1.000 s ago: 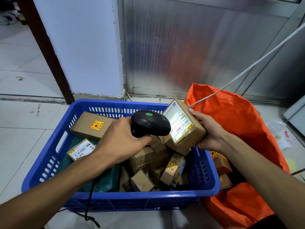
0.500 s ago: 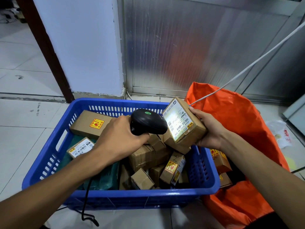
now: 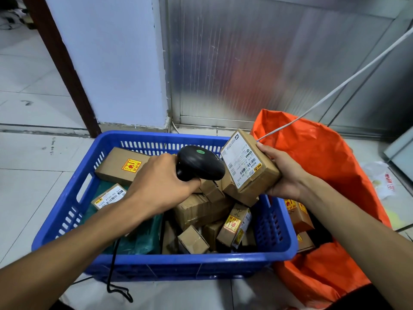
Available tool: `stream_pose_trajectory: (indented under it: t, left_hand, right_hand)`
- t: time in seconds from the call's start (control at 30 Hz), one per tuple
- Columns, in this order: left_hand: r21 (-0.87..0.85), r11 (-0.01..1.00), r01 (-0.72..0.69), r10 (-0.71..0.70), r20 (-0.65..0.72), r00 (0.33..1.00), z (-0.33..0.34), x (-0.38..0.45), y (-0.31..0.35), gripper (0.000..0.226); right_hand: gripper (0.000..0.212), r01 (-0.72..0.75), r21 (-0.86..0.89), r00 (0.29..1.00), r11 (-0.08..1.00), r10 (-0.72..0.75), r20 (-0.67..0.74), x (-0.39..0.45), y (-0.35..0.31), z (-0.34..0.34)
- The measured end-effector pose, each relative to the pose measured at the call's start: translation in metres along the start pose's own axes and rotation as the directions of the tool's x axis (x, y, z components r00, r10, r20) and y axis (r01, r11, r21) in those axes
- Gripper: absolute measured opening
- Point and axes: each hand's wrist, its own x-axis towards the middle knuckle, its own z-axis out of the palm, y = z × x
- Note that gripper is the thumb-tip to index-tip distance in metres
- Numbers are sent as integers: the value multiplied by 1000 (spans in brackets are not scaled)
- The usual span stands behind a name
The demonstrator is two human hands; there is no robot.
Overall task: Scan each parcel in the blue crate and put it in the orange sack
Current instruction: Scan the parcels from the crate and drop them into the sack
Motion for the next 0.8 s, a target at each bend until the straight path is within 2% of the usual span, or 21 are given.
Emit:
stream_pose_trajectory:
  t: [0.23, 0.47, 0.53, 0.63, 0.8]
  left_hand:
    - [12, 1000, 0, -1, 6, 1000, 0, -1, 0, 31]
    - [34, 999, -26, 25, 23, 999, 0, -4, 2, 39]
    - [52, 998, -19, 19, 15, 1000, 0, -3, 2, 36]
    - [81, 997, -1, 0, 10, 1000, -1, -2, 3, 38]
    - [124, 992, -14, 11, 23, 1000, 0, -3, 4, 41]
  right_hand:
    - [35, 7, -51, 1000, 999, -7, -14, 0, -2, -4]
    - [32, 108, -150, 991, 983, -117, -57, 1, -12, -18]
    - [37, 136, -200, 983, 970, -157, -94, 2, -15, -26]
    - [56, 155, -294, 965, 943, -208, -159, 5, -18, -41]
    - [36, 178, -352, 929, 919, -275, -248, 5, -23, -69]
